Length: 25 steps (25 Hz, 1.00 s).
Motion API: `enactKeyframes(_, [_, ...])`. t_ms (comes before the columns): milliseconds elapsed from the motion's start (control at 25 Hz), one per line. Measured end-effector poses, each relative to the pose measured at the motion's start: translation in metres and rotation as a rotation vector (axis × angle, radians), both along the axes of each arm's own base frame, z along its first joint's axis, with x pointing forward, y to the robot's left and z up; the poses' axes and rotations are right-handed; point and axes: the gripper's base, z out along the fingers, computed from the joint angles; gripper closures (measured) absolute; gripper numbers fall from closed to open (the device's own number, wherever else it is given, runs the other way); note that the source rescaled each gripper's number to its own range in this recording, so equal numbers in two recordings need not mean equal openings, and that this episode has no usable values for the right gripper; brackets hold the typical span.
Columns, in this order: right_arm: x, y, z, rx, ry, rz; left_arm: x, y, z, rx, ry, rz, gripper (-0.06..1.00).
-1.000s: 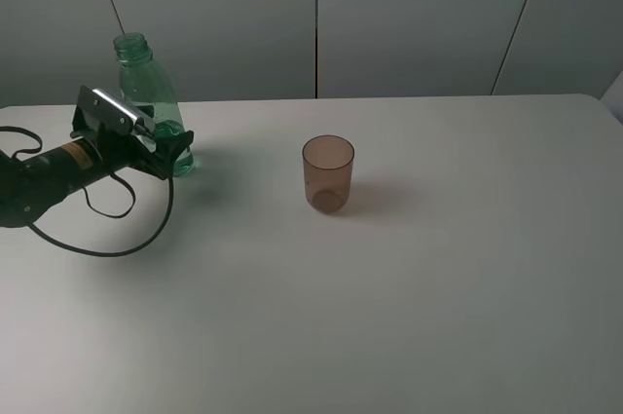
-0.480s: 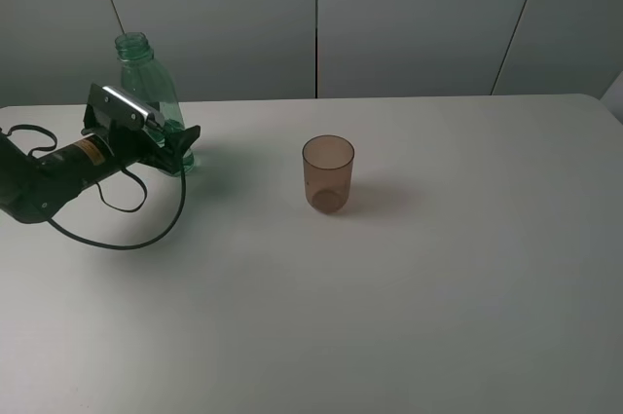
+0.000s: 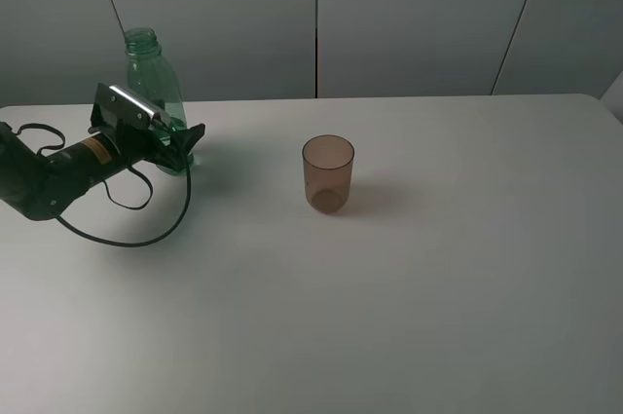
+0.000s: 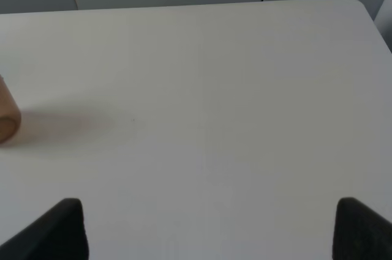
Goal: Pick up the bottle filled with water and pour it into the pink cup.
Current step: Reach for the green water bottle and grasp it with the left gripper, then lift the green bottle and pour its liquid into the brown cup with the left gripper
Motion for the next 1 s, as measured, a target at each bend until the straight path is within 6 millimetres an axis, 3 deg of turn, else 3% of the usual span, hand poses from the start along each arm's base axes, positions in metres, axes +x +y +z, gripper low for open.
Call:
enactKeyframes(80, [0.0, 0.0, 0.0, 0.0, 0.0, 0.0, 0.0, 0.0, 0.0, 0.0, 0.0, 0.0, -0.03])
enactKeyframes(120, [0.0, 0.0, 0.0, 0.0, 0.0, 0.0, 0.0, 0.0, 0.0, 0.0, 0.0, 0.0, 0.13])
enactKeyframes(160, [0.0, 0.0, 0.0, 0.0, 0.0, 0.0, 0.0, 0.0, 0.0, -0.001, 0.0, 0.002, 0.5])
enactKeyframes(200, [0.0, 0.0, 0.0, 0.0, 0.0, 0.0, 0.001, 0.0, 0.0, -0.006, 0.001, 0.003, 0.81])
enactKeyframes(240, [0.0, 0.0, 0.0, 0.0, 0.0, 0.0, 0.0, -0.001, 0.0, -0.006, 0.002, -0.001, 0.94])
enactKeyframes(760, [0.0, 0.0, 0.0, 0.0, 0.0, 0.0, 0.0, -0.009, 0.003, 0.002, 0.005, -0.013, 0.94])
enactKeyframes(1000, [0.0, 0.0, 0.0, 0.0, 0.0, 0.0, 0.0, -0.026, 0.031, 0.022, -0.066, -0.099, 0.94])
